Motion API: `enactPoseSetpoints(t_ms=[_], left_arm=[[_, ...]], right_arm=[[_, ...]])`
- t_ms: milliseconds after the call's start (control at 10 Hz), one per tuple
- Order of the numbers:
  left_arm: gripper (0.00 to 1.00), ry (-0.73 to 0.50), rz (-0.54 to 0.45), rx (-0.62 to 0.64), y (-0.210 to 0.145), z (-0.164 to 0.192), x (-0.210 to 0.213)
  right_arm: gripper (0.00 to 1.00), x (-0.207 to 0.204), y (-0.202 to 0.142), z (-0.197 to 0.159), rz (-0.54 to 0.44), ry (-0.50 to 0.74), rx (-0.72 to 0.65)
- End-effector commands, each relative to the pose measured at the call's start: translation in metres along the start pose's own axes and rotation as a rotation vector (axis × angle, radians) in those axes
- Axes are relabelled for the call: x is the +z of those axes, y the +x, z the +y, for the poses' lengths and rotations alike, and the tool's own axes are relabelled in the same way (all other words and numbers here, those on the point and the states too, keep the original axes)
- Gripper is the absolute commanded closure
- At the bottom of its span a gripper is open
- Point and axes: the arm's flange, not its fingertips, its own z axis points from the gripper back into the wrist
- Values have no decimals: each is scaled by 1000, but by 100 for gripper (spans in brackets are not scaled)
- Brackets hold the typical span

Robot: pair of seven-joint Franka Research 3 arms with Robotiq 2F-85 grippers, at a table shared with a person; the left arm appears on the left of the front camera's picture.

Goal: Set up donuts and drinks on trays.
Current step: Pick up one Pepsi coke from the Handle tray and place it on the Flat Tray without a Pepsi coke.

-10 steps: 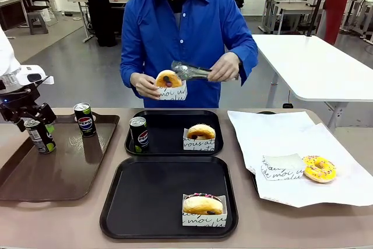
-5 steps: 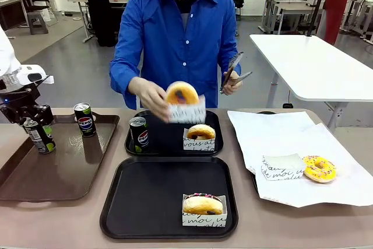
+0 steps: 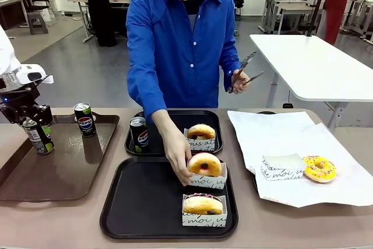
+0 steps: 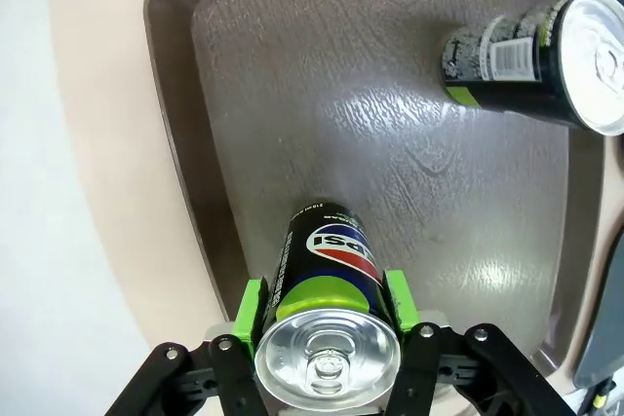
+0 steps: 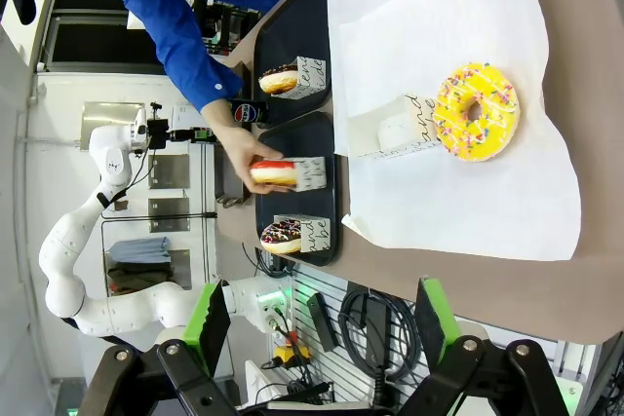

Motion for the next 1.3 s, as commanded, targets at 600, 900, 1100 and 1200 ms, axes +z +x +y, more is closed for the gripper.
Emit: enactPoseSetpoints(t_ms=[600, 900, 1100, 1200], left_arm=[[98, -98, 114, 13, -114, 1, 148], [98, -83, 140, -19, -115, -10, 155], [98, -83, 140, -19, -115, -10, 155], [98, -83, 140, -19, -115, -10, 155]], right_arm=[[0, -2, -2, -1, 2, 0, 1], [0, -2, -2, -1, 2, 0, 1], [0, -2, -2, -1, 2, 0, 1], [0, -2, -2, -1, 2, 0, 1]])
